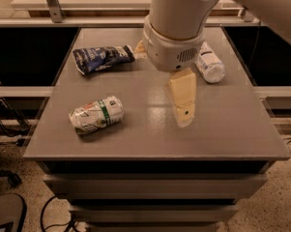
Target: Move 7up can near blue chip bag
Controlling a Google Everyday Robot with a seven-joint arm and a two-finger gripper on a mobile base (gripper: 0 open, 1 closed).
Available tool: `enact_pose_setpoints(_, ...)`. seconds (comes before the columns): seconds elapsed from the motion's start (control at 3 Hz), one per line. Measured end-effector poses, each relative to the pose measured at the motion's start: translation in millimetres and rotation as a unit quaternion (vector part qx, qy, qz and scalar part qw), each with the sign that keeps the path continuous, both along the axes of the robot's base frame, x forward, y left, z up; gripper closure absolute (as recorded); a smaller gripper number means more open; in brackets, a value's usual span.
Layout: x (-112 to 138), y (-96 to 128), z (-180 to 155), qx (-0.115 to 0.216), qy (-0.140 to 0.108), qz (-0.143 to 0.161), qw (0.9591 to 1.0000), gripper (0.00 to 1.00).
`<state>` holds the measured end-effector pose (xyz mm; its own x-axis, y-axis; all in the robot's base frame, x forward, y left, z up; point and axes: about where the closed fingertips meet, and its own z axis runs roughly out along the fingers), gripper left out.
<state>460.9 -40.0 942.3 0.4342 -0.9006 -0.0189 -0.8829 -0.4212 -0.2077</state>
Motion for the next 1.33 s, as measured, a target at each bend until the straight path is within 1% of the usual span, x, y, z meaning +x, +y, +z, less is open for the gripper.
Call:
enact_pose_setpoints(0.33, -8.7, 32.1, -15.2, -0.014, 0.003, 0.048, 0.9987, 0.0)
enact_pose_setpoints(0.67, -8.7, 32.1, -15.2, -0.014, 0.003, 0.048, 0.9987, 0.0)
enact_pose_setpoints(1.0, 3.7, 47.2, -15.8, -0.014, 0.005, 0.06, 0.9981, 0.0)
enact_pose_setpoints(1.33, 14.4, 74.1, -21.4, -0.012, 0.014, 0.089, 0.9959, 0.0)
